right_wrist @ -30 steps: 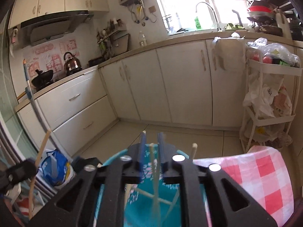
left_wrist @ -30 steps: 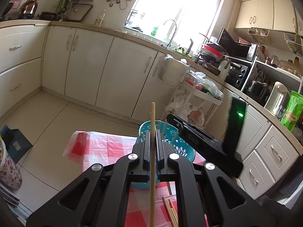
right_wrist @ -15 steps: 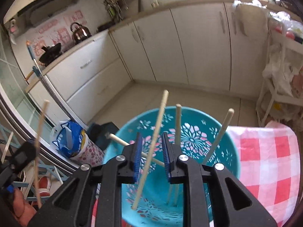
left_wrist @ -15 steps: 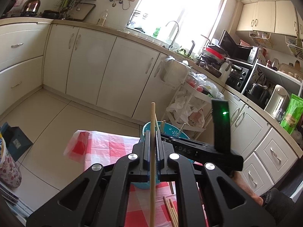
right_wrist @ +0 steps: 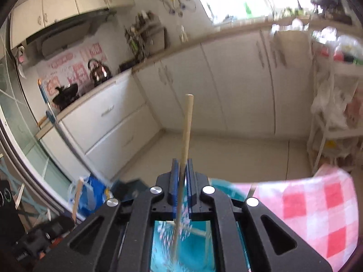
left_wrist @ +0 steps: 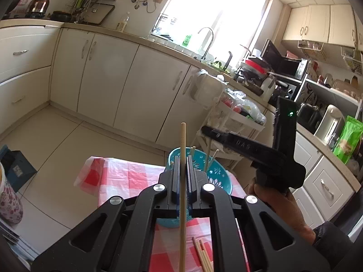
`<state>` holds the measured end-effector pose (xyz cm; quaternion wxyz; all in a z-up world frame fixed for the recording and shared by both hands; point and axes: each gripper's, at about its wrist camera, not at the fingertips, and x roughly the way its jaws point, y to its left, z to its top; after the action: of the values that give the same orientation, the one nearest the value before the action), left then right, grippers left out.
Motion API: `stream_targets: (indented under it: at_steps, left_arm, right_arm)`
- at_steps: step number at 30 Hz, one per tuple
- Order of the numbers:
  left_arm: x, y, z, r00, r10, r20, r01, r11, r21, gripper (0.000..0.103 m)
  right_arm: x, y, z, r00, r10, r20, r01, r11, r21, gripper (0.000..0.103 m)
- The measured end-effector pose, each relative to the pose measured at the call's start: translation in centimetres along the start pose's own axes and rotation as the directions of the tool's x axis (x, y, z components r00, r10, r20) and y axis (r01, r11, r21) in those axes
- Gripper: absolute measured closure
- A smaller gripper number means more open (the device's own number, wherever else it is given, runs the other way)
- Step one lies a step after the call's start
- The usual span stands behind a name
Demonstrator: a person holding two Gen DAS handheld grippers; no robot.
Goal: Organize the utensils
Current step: 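Open both grippers to drop the chopsticks into the basket, then move both grippers back down to the remaining chopsticks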
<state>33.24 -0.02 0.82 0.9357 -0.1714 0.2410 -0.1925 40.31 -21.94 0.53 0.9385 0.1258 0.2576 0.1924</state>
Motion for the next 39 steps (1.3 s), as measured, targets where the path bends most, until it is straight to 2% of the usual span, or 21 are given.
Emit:
stream_targets:
  at_steps: [4, 6, 10, 12, 13, 15, 20, 26, 32, 36, 39]
  left_arm:
    - [-0.4, -0.6, 1.2, 0.999, -0.034, 0.041, 0.035, 0.999, -0.013, 0.098]
    - [-0.2, -1.3, 2.0, 0.997, -0.051, 0.063, 0.052, 0.999, -0.014, 0.098]
    - [1.6, -3.2, 3.8, 0.989, -0.099, 0.11, 0.101, 0.995, -0.008, 0.098]
    - [2.6, -3.9, 4.5, 0.984, -0.112, 0.14, 0.115, 0.993, -0.008, 0.098]
    - [3.3, -4.3, 5.0, 0.98, -0.113, 0.162, 0.115, 0.993, -0.006, 0.098]
    - [4.6, -4.6, 5.5, 0.976, -0.115, 0.186, 0.119, 0.993, -0.009, 0.098]
    - [8.8, -4.3, 5.3, 0.98, -0.064, 0.188, 0.07, 0.997, -0.024, 0.099]
    - [11.9, -3.7, 4.9, 0.981, 0.003, 0.195, 0.003, 0.999, -0.032, 0.099]
    - [13.2, -3.9, 3.9, 0.985, 0.044, 0.168, -0.045, 0.999, -0.002, 0.098]
    - [13.7, -4.0, 2.6, 0.987, 0.113, 0.118, -0.117, 0.993, 0.023, 0.098]
    - [13.4, -4.3, 1.8, 0.984, 0.169, 0.058, -0.173, 0.983, 0.065, 0.092]
  right_arm:
    - [-1.6, 0.6, 0.3, 0.995, -0.042, 0.086, 0.048, 0.997, -0.064, 0.097]
    - [-1.3, 0.8, -0.1, 0.995, -0.06, 0.075, 0.067, 0.993, -0.1, 0.097]
    - [-0.5, -0.4, -1.9, 0.997, -0.079, 0.019, 0.081, 0.992, -0.092, 0.097]
    - [-1.2, -1.3, -2.6, 0.996, -0.09, 0.015, 0.091, 0.993, -0.068, 0.081]
    - [-1.8, -1.5, -2.7, 0.995, -0.09, 0.029, 0.092, 0.994, -0.061, 0.066]
    - [-3.6, -1.9, -2.6, 0.994, -0.089, 0.068, 0.092, 0.994, -0.053, 0.063]
    - [-9.0, -2.8, -3.1, 0.991, -0.06, 0.123, 0.064, 0.998, -0.029, 0.057]
    - [-13.8, -4.3, -5.8, 0.987, -0.076, 0.142, 0.076, 0.997, 0.002, 0.054]
    - [-12.8, -5.7, -7.7, 0.994, -0.075, 0.078, 0.07, 0.996, 0.056, 0.054]
    - [-12.6, -6.1, -8.4, 0.997, -0.052, 0.051, 0.048, 0.996, 0.073, 0.053]
    - [-12.4, -6.1, -9.0, 0.999, -0.021, 0.028, 0.019, 0.995, 0.093, 0.049]
